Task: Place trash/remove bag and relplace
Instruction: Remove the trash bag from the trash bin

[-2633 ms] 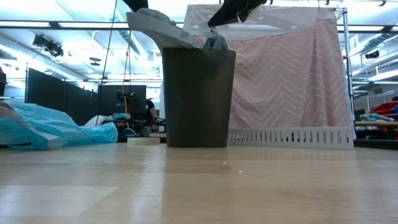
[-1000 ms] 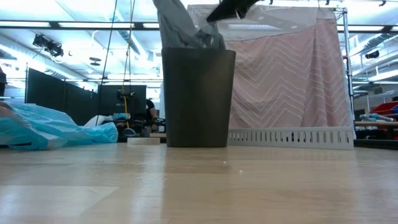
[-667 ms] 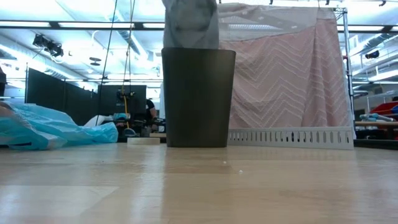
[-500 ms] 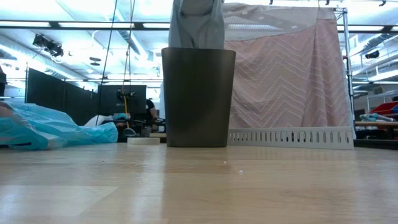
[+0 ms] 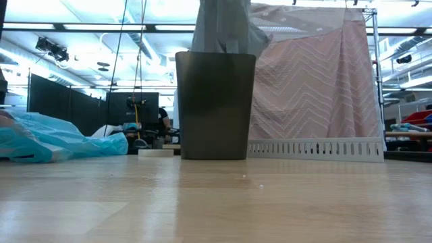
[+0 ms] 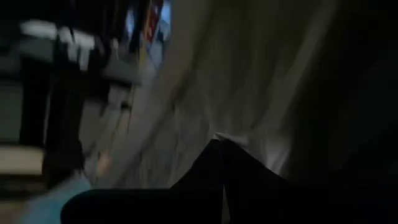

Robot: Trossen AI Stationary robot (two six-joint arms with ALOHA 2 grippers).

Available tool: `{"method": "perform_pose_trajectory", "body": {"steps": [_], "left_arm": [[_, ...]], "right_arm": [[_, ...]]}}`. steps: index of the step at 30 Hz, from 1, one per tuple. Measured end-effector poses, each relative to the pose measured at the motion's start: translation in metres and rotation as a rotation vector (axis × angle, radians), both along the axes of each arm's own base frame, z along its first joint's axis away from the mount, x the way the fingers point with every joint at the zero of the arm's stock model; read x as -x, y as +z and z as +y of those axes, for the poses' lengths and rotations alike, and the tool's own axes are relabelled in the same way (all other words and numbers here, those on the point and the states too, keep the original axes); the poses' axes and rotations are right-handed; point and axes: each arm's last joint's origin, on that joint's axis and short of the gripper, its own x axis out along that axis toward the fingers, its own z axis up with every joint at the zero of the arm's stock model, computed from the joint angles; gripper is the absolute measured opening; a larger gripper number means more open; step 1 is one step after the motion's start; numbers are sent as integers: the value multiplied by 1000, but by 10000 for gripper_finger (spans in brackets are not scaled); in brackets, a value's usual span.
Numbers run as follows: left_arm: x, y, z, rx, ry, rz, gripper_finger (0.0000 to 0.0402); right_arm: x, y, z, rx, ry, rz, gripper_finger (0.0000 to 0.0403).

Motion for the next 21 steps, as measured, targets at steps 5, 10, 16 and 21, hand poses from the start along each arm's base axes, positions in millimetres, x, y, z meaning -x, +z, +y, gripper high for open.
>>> {"method": "perform_pose_trajectory", "body": {"steps": [5,10,16,21], "left_arm": [[25,24,-2,-23,22,-74,0],[52,26,2,-110,156,23,0],[55,6,14,-97,231,236,0],[44,9,14,-97,162,169,0]], "right_arm": [[-4,-16,-7,-18,-61,125,0],[3,-9,2,-13,-66,98,0],[23,20,29,21,-40,-44,0],[20,17,30,38,-63,-27,0]]}}
